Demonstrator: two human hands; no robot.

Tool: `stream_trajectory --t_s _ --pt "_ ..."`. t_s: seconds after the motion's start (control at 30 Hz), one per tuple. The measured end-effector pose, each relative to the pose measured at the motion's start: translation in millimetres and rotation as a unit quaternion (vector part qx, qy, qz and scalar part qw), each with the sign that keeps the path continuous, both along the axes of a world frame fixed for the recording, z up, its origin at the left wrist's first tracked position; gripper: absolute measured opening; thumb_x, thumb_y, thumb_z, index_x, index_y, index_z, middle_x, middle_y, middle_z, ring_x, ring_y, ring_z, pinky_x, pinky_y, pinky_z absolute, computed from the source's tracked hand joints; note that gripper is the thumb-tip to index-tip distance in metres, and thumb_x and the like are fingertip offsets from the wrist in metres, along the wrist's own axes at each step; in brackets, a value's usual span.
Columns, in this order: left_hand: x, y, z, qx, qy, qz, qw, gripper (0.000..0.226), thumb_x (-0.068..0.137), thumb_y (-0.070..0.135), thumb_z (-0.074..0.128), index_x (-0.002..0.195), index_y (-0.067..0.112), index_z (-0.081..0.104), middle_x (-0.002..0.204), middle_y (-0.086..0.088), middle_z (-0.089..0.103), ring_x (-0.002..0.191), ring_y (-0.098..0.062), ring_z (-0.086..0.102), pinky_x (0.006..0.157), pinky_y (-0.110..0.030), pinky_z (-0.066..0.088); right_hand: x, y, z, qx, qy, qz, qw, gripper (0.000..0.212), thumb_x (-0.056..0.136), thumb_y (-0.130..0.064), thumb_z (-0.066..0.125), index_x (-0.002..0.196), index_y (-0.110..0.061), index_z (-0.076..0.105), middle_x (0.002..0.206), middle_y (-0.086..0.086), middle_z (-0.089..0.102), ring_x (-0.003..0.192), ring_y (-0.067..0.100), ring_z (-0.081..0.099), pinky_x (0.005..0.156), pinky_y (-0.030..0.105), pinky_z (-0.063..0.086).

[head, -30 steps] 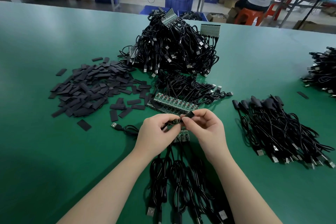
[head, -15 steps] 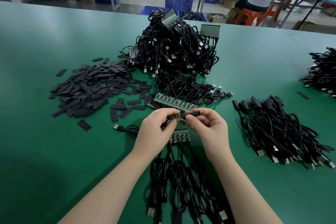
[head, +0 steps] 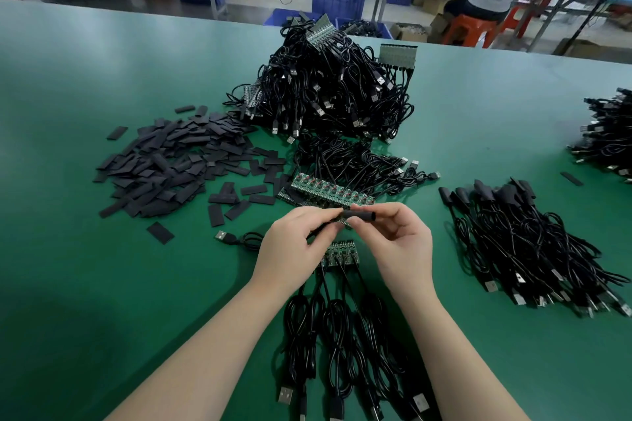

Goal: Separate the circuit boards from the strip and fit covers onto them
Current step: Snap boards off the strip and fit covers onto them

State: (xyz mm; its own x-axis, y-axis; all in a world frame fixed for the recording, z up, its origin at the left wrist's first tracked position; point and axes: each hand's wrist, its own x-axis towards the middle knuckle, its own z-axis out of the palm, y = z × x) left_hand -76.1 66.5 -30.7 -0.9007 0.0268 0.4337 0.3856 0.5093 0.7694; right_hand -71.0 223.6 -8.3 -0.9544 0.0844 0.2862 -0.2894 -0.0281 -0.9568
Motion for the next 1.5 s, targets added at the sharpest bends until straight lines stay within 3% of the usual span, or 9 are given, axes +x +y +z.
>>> stream_trajectory --t_s 0.27,0.5,0.63,0.73,0.9,1.03,1.23,1.43,1.5 --pt "-1.4 -1.4 -1.2 0.002 0.022 -0.016 1.0 0.027 0.088 0.019 0.068 0.114 0.018 0.073 0.105 0.01 0.069 0.102 0.0 0.06 0.09 -0.017 0.049 -1.3 3.4 -3.0 0.018 0.01 0.003 1.0 0.031 0.08 0.004 0.077 0.086 -0.026 0.073 0.092 0.001 0.077 0.088 0.017 0.074 0.079 0.023 0.057" --pt "-1.2 -1.2 -3.6 0.004 0.025 -0.029 0.999 0.028 0.087 0.02 0.068 0.114 0.019 0.073 0.105 0.011 0.069 0.102 0.0 0.061 0.09 -0.023 0.05 -4.6 13.5 0.6 0.057 -0.043 0.035 0.997 0.022 0.079 0.0 0.079 0.087 -0.02 0.071 0.089 0.0 0.077 0.082 0.014 0.073 0.076 0.025 0.058" --pt "2.1 1.7 -3.4 0.032 0.004 -0.029 0.999 0.036 0.084 0.033 0.069 0.12 0.035 0.068 0.104 0.029 0.064 0.101 0.006 0.061 0.087 -0.012 0.047 -5.2 12.3 -1.7 0.048 -0.067 0.046 0.996 0.02 0.08 0.0 0.078 0.088 -0.017 0.07 0.089 0.003 0.077 0.082 0.016 0.072 0.079 0.031 0.06" --pt "3.9 3.2 -2.9 0.056 -0.013 -0.028 0.998 0.041 0.082 0.039 0.071 0.122 0.046 0.062 0.106 0.029 0.067 0.103 0.005 0.062 0.088 -0.01 0.046 -5.2 10.6 -3.0 0.014 -0.076 0.05 0.996 0.021 0.082 -0.001 0.075 0.087 -0.021 0.072 0.089 0.006 0.077 0.082 0.019 0.073 0.08 0.033 0.06" --pt "3.9 2.9 0.0 0.021 0.014 0.023 0.999 0.029 0.084 0.037 0.07 0.113 0.035 0.072 0.106 0.023 0.069 0.103 0.008 0.062 0.088 -0.015 0.05 -6.1 9.0 -5.0 -0.078 -0.091 0.044 0.992 0.025 0.084 0.002 0.073 0.083 -0.024 0.075 0.079 0.01 0.071 0.065 0.008 0.062 0.073 0.024 0.055" --pt "4.2 2.4 1.1 0.024 0.025 0.036 0.999 0.019 0.082 0.026 0.077 0.101 0.03 0.077 0.093 0.025 0.068 0.094 0.008 0.063 0.082 -0.01 0.048 -4.6 6.3 -6.0 -0.099 -0.095 0.052 0.989 0.024 0.085 0.003 0.07 0.089 -0.021 0.074 0.087 0.01 0.075 0.069 0.01 0.066 0.074 0.026 0.056" --pt "5.1 4.0 0.7 0.05 0.024 0.036 0.998 0.021 0.081 0.025 0.078 0.101 0.027 0.078 0.092 0.026 0.068 0.091 0.006 0.065 0.081 -0.013 0.05 -3.9 2.3 -7.7 -0.102 -0.1 0.053 0.988 0.024 0.086 0.004 0.07 0.089 -0.02 0.075 0.075 0.007 0.071 0.065 0.011 0.065 0.073 0.028 0.057" --pt "6.5 5.4 0.8 0.053 0.028 0.044 0.997 0.017 0.081 0.025 0.079 0.097 0.025 0.078 0.092 0.018 0.072 0.089 0.004 0.066 0.079 -0.018 0.053 -2.7 -1.1 -7.1 -0.13 -0.117 0.057 0.983 0.024 0.086 0.001 0.07 0.089 -0.022 0.076 0.083 0.012 0.074 0.076 0.018 0.069 0.073 0.029 0.058" --pt "6.4 5.2 1.1 0.046 0.036 0.038 0.998 0.017 0.081 0.023 0.078 0.098 0.024 0.078 0.094 0.015 0.074 0.091 0.003 0.067 0.08 -0.02 0.054 -3.0 -1.3 -7.3 -0.133 -0.117 0.054 0.983 0.024 0.085 0.0 0.072 0.088 -0.023 0.076 0.078 0.012 0.069 0.07 0.016 0.066 0.071 0.028 0.057"
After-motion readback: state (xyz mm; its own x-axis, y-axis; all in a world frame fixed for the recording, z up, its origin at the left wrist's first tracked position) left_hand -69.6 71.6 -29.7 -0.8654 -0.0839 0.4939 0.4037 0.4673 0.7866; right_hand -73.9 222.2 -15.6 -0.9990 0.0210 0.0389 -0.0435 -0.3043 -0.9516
